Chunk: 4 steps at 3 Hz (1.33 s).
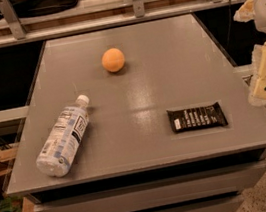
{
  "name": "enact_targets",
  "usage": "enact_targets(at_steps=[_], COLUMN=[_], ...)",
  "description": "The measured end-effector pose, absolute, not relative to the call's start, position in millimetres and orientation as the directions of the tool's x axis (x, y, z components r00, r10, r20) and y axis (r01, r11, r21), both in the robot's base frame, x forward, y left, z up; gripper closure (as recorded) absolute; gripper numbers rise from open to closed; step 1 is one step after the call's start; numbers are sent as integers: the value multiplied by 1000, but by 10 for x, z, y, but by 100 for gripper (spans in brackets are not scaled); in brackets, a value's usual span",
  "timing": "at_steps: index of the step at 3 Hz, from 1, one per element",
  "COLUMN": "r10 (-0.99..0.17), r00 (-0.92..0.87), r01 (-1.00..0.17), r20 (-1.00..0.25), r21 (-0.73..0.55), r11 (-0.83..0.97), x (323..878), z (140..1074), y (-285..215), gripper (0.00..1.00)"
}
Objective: Move rxbar chocolate near orange
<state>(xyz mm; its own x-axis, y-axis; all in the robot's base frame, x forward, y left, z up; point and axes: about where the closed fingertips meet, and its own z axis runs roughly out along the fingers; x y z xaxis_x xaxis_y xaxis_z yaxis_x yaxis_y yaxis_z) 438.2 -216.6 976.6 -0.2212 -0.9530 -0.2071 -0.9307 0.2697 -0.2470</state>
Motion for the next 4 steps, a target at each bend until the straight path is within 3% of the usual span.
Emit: enact_targets(at_steps=[1, 4], r10=[-953, -992], r00=[-220, -51], r01=[-931, -980], r20=[-207, -115], r21=[-247, -187], r11=[269, 72], x=[4383, 4576], z=[9765, 9287], y=[-2162, -1495], gripper=[0, 0])
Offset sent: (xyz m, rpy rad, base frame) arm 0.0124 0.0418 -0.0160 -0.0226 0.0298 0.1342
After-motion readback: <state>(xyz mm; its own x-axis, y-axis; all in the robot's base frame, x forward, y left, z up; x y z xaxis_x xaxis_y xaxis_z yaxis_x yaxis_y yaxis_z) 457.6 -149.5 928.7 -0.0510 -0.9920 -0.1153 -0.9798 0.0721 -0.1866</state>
